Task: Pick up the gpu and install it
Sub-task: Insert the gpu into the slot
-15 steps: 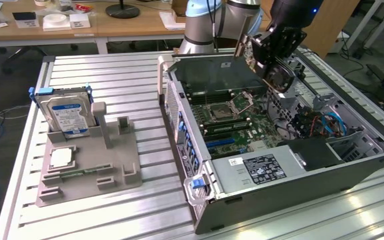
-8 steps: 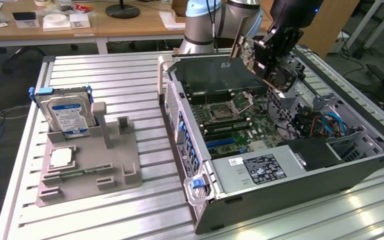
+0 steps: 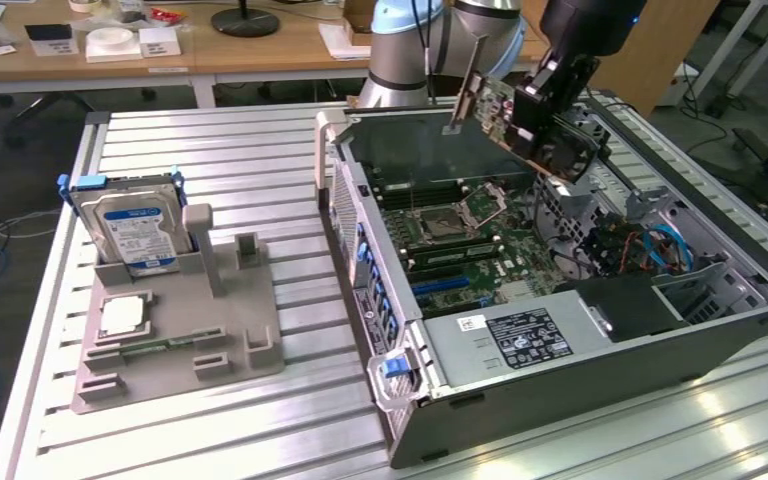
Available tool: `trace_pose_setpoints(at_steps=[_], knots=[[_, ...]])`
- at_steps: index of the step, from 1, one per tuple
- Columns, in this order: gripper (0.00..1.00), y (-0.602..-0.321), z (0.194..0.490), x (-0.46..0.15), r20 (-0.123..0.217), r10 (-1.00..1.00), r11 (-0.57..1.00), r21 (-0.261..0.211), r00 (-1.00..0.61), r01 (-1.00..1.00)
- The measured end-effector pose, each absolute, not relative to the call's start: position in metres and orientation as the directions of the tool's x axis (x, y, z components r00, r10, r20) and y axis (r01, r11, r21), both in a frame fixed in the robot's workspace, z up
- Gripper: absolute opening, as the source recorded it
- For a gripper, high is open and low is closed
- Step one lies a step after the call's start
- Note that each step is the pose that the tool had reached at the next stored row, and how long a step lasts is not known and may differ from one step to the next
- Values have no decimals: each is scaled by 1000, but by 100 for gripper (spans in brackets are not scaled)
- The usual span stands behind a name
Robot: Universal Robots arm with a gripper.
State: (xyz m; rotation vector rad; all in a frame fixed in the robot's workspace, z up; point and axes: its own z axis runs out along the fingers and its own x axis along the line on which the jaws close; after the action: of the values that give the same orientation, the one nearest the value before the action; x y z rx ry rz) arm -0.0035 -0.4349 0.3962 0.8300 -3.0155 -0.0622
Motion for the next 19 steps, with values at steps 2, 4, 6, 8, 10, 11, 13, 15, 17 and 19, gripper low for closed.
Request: trace_pose_setpoints(at_steps=[2,4,6,8,10,11,13,15,17,19], knots=[[28,-435,396,-4,2,-540,841,42,-842,-539],[28,-435,396,-4,2,-569,822,42,-823,-568],[28,-435,396,-4,2,-595,803,42,-804,-594],[28,-435,396,-4,2,-620,784,42,-785,-619],[28,-435,396,-4,2,-644,764,42,-765,-643],[28,-435,396,-4,2,-659,752,42,-752,-658],[28,-435,395,-4,2,-681,732,42,-732,-680],[28,-435,395,-4,2,-703,711,42,-712,-702],[28,-435,395,-4,2,-724,690,42,-690,-723],[28,-435,395,-4,2,-746,665,42,-666,-745]])
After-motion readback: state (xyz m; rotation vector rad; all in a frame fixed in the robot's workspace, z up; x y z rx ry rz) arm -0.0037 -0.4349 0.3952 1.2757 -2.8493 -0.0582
